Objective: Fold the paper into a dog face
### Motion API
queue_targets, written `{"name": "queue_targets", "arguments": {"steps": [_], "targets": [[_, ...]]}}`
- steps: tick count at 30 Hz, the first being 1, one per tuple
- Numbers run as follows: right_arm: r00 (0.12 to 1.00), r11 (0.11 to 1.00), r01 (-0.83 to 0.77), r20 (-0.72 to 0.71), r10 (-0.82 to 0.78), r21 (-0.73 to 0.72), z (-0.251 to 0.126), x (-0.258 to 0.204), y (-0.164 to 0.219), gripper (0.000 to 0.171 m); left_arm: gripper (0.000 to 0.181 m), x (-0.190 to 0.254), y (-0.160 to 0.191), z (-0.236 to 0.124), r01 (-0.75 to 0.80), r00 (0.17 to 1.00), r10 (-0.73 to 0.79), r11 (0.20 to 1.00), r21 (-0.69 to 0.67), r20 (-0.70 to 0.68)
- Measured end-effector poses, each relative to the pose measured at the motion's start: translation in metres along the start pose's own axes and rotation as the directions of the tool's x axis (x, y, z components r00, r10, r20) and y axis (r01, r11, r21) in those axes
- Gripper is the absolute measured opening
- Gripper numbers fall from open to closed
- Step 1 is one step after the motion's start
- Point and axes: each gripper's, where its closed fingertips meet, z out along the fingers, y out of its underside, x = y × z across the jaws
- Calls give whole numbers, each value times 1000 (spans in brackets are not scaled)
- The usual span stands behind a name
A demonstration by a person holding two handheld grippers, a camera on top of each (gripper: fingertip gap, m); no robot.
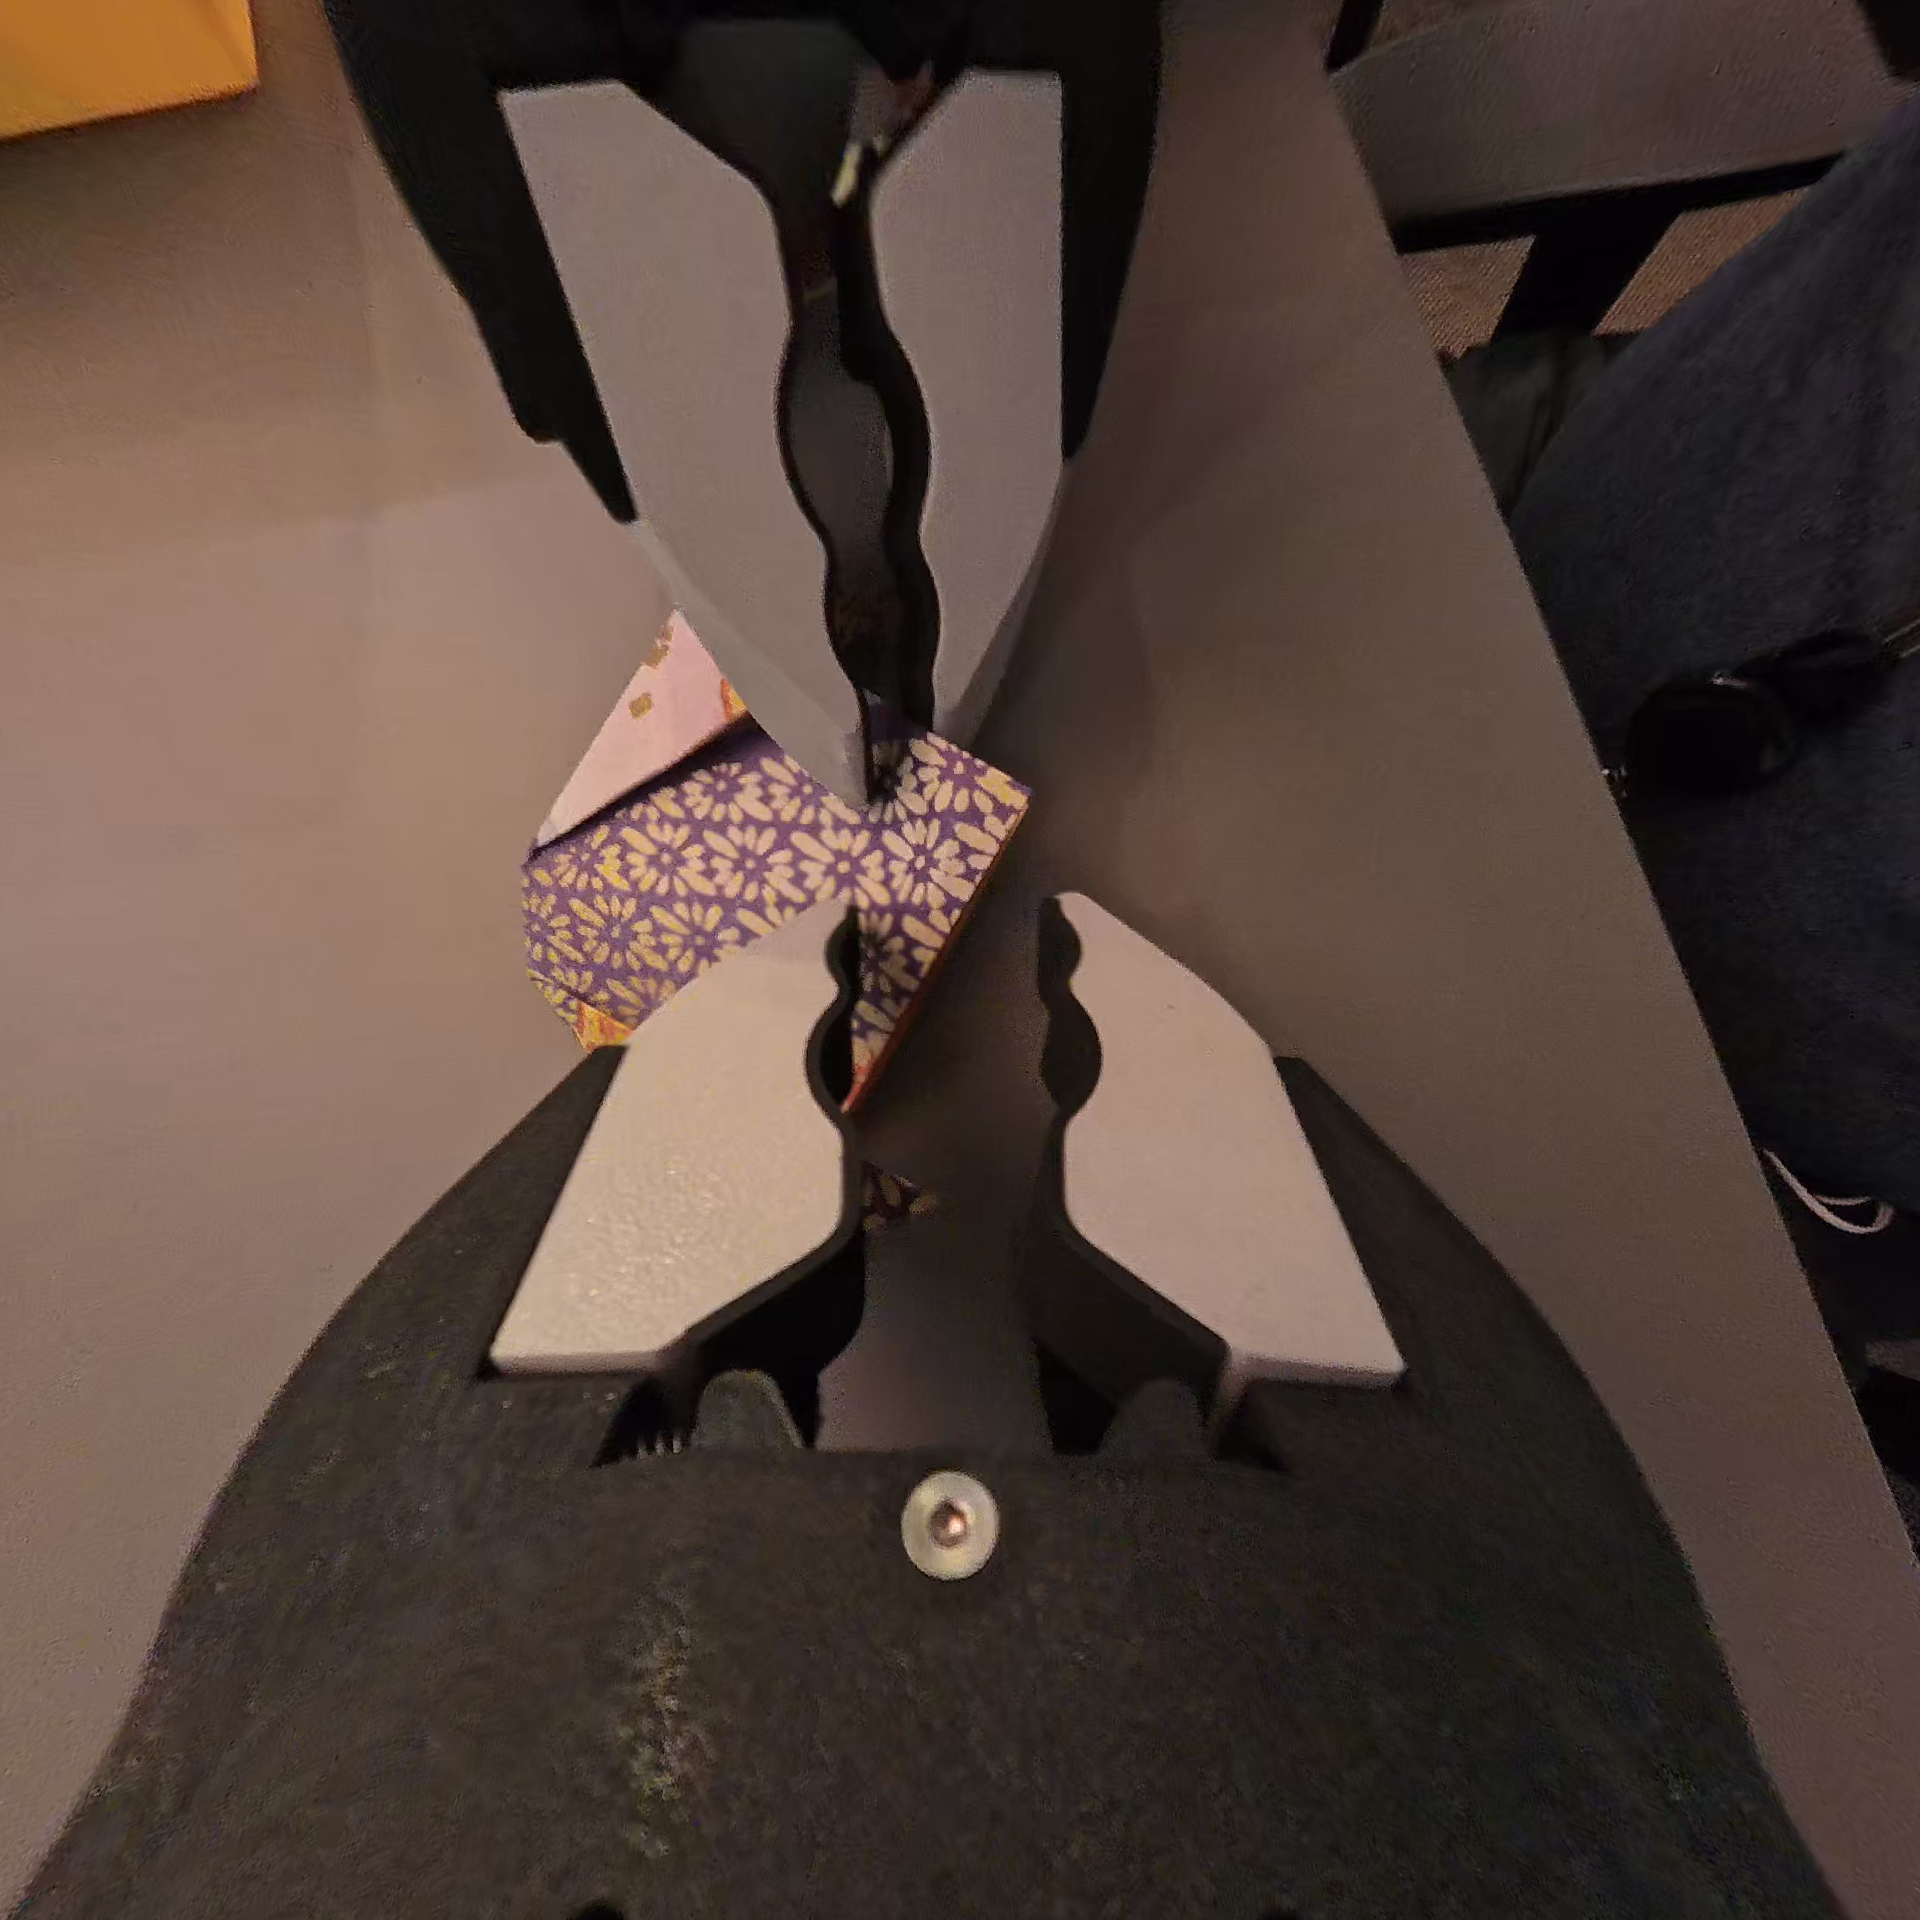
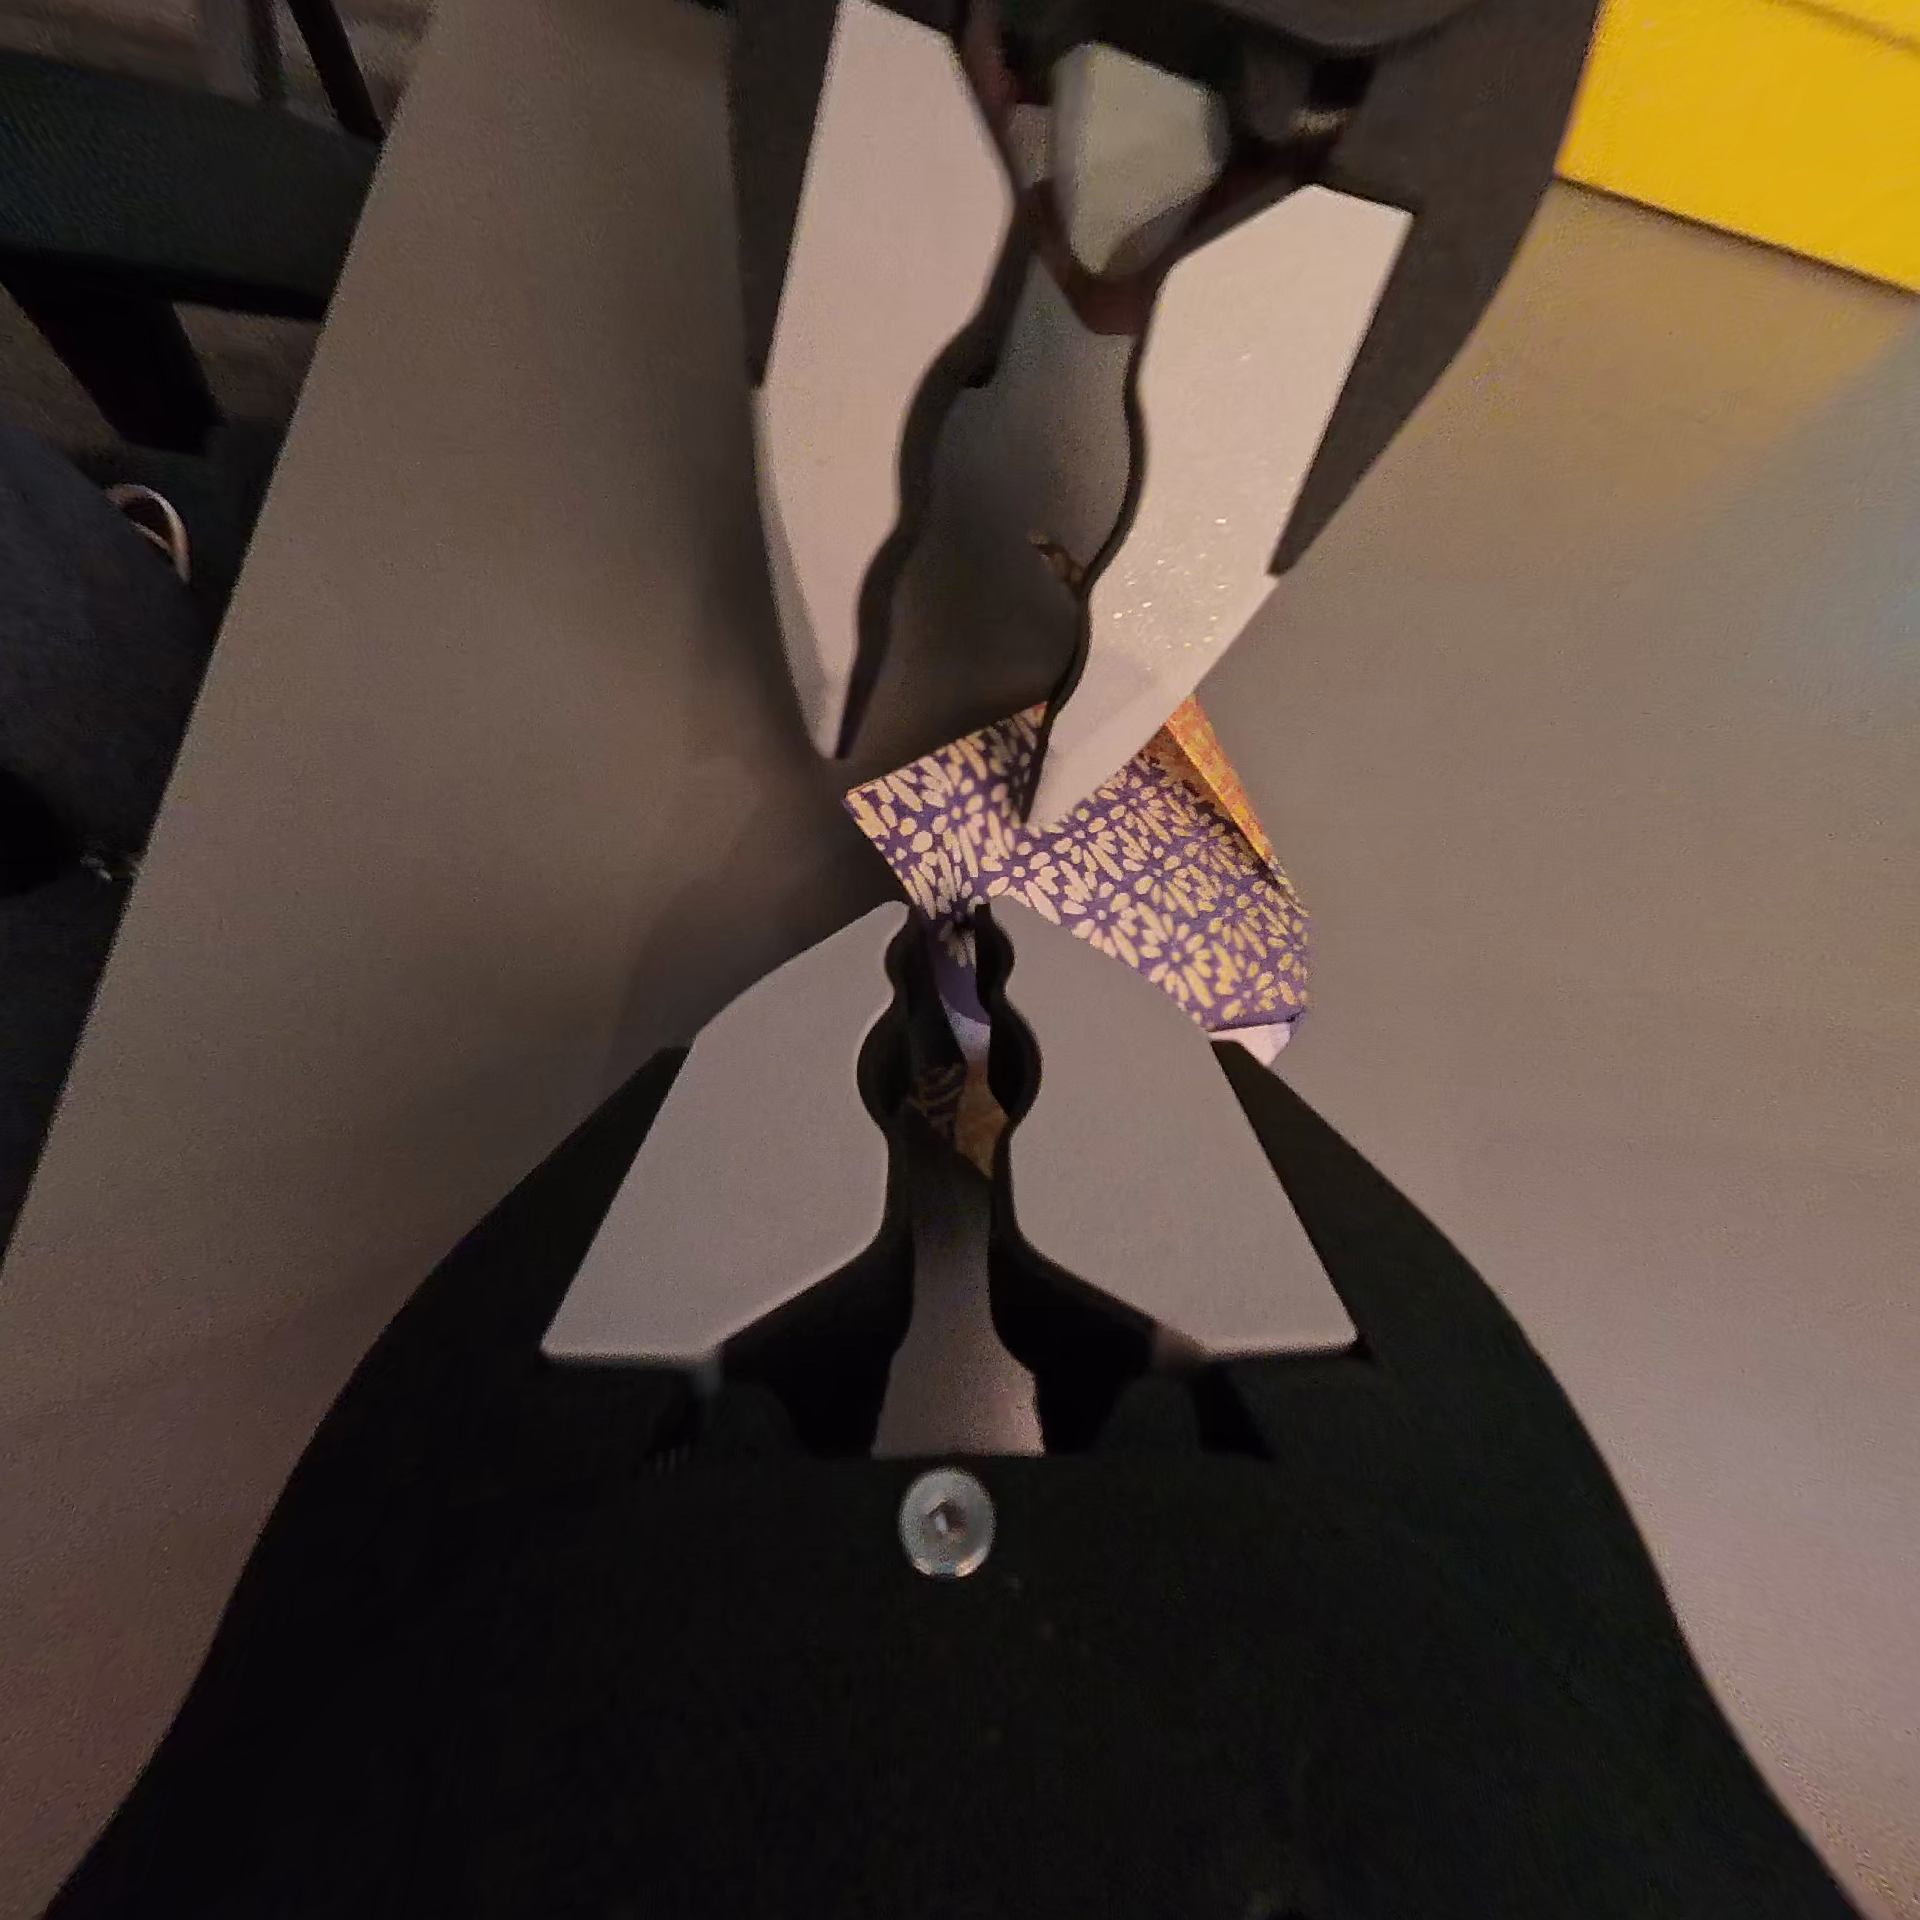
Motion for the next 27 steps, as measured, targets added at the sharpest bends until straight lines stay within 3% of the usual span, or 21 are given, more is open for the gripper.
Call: {"name": "queue_targets", "arguments": {"steps": [4, 8, 12, 15, 21, 24, 27], "targets": [[984, 986, -159, 92, 154, 43, -2, 1, -2, 10, 36, -8, 3, 6, -33, 993, 37, 999, -41, 114], [965, 972, -229, 144, 219, 54, -5, 3, -2, 11, 12, -15, -1, 7, 8, 990, -7, 1000, -6, 144], [996, 992, -91, 2, 91, 84, -11, 8, -11, 22, 11, -19, 0, 5, 106, 989, -108, 994, 20, 102], [995, 998, 57, -89, -54, 34, -10, 8, -12, 23, 10, -20, 3, 6, 100, 988, -101, 995, 14, 118], [985, 996, 81, -148, -86, -41, -1, 10, -5, 10, 3, -24, -2, 4, 123, 979, -129, 991, 48, 157], [975, 991, 105, -185, -120, -86, 1, 14, 3, 12, 1, -22, -2, 2, 120, 980, -129, 990, 68, 150], [985, 991, 94, -134, -105, -92, 6, 9, 5, 3, 0, -19, 1, 4, 105, 984, -112, 993, 51, 140]]}}
